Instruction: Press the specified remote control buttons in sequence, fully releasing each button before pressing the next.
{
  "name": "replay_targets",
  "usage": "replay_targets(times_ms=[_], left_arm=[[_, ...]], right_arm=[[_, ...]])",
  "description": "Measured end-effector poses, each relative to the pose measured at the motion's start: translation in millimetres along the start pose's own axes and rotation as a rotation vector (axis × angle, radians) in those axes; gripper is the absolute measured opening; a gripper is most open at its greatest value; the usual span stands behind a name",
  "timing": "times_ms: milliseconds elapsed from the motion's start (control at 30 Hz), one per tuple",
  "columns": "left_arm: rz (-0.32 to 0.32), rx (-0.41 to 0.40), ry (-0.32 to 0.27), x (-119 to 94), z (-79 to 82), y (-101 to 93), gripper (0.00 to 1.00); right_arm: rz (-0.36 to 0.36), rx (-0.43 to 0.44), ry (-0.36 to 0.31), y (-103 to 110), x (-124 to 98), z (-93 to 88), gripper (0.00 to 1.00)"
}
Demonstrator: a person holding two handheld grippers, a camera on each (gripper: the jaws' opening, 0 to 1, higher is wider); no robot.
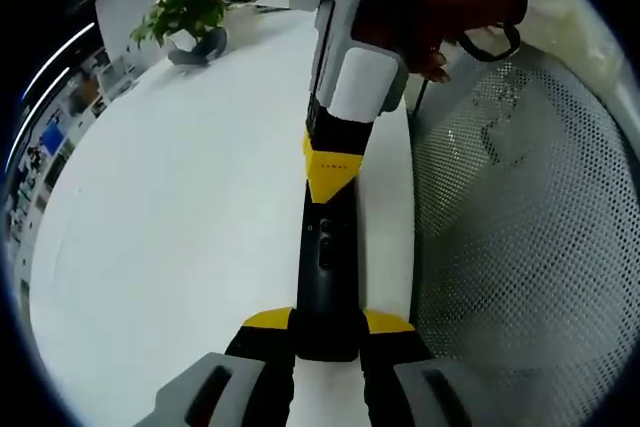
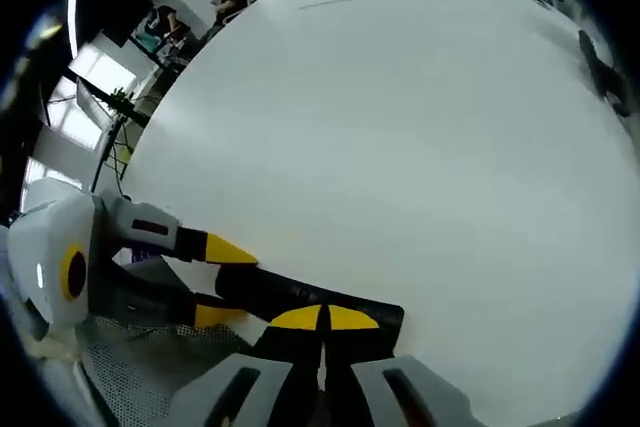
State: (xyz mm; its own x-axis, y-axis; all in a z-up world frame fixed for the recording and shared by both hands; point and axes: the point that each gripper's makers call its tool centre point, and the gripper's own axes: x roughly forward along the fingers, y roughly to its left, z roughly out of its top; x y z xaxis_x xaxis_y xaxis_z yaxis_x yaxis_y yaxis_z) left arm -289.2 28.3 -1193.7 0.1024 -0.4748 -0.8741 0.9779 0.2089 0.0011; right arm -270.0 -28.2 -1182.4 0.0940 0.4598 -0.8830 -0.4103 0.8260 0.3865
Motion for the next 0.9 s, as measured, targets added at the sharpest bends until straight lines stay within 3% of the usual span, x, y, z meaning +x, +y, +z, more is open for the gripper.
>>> replay_targets(times_ms=[200,667,900], left_arm=[[0.000,0.001,0.000,0.1,0.2,-0.1,0.24],[0.000,0.001,-0.001,0.3,0.2,0.2,0.24],[-0.002,0.007,0.002,0.2,0.2,0.3,0.24]], right_arm=[[0.032,0.008,-0.003,7.4,-1.7,-3.6,0.00],[0.024,0.005,0.003,8.8,2.4,-4.5,0.00],[0.039,0.061,-0.002,8.1,2.4,-5.0,0.00]])
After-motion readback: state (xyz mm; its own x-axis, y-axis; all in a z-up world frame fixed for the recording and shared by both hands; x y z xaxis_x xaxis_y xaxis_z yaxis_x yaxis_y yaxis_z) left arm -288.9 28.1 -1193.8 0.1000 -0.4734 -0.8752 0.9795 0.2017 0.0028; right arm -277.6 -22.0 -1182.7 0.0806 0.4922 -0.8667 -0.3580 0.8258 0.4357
